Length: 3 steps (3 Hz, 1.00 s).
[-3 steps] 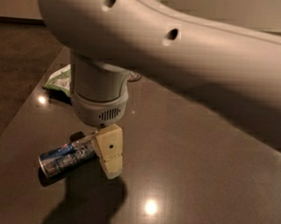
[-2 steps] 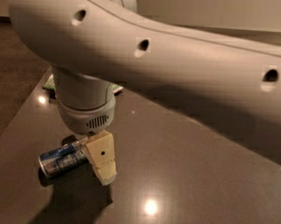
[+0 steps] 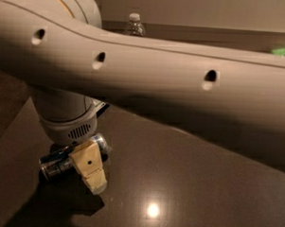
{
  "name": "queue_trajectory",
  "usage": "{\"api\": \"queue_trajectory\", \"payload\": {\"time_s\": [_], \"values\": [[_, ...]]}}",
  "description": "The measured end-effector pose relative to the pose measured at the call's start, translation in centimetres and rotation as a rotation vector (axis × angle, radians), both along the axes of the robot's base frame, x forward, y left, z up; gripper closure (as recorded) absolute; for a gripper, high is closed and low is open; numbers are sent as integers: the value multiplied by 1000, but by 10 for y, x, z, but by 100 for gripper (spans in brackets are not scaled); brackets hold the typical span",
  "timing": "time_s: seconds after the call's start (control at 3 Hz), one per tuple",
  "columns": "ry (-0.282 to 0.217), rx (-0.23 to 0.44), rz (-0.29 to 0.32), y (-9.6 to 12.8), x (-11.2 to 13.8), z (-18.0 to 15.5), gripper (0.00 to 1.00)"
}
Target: Place redbull can upright
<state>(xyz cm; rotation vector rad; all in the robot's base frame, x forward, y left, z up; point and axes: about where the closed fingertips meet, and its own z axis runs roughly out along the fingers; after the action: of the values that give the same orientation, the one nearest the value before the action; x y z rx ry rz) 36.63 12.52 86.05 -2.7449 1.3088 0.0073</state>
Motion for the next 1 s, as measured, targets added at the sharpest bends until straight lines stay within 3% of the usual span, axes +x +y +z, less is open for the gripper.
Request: {"api": "queue_trajectory", "payload": {"time_s": [0.67, 1.0], "values": [[40, -38, 5, 17, -3, -16, 0], [53, -37, -11, 21, -3, -18, 15]]}}
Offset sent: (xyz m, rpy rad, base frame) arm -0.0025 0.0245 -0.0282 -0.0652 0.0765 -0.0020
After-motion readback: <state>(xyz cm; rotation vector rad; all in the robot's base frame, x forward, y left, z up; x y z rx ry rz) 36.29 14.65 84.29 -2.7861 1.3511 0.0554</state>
